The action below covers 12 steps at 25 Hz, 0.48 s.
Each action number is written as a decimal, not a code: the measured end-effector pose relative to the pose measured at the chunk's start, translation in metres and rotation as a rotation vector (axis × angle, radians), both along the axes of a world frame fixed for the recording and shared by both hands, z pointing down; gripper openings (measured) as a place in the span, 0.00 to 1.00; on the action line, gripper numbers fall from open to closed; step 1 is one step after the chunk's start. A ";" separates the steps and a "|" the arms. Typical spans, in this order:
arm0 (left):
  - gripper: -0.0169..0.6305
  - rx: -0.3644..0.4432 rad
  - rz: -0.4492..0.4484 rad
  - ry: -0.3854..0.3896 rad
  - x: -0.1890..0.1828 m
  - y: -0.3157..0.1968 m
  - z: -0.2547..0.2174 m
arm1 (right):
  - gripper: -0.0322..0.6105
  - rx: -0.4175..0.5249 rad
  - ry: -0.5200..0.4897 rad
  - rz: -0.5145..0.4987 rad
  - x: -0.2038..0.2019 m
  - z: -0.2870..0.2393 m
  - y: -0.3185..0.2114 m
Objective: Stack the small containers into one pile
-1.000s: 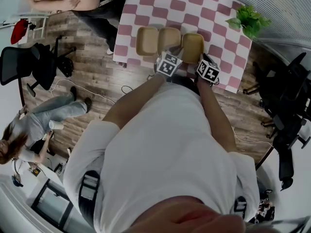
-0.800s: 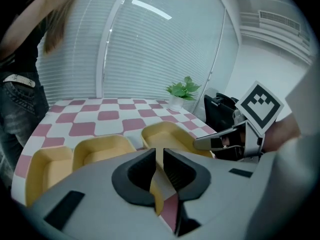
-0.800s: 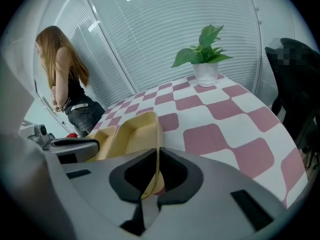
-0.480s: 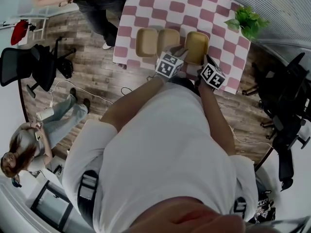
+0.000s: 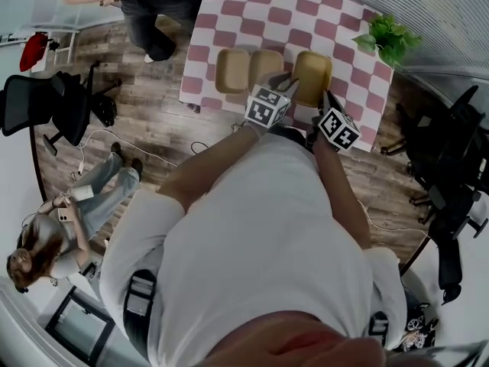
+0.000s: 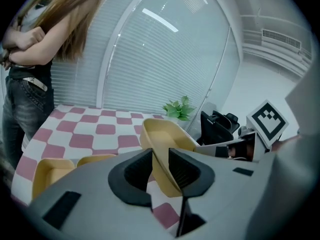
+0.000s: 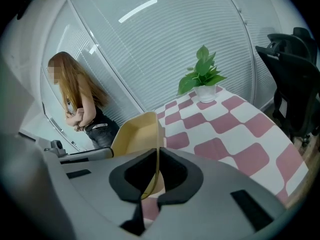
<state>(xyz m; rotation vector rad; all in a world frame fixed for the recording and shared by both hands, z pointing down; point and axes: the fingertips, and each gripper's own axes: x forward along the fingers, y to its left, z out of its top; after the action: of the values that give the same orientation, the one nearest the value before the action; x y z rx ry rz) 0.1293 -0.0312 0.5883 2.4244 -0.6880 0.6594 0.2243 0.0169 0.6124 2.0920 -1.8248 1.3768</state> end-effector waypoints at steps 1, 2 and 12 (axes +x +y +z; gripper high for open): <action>0.19 0.002 -0.005 -0.001 -0.002 -0.001 -0.001 | 0.11 0.001 -0.003 -0.003 -0.002 0.000 -0.001; 0.19 0.003 -0.011 -0.002 -0.004 -0.002 -0.001 | 0.11 0.003 -0.007 -0.009 -0.004 -0.001 -0.003; 0.19 0.011 -0.135 -0.024 -0.055 -0.012 0.000 | 0.11 0.020 -0.043 -0.118 -0.055 -0.006 -0.025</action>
<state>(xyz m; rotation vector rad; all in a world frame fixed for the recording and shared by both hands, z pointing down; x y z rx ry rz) 0.0742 -0.0429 0.5883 2.3590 -0.8590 0.6315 0.1690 -0.0085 0.6068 1.9428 -1.9517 1.3908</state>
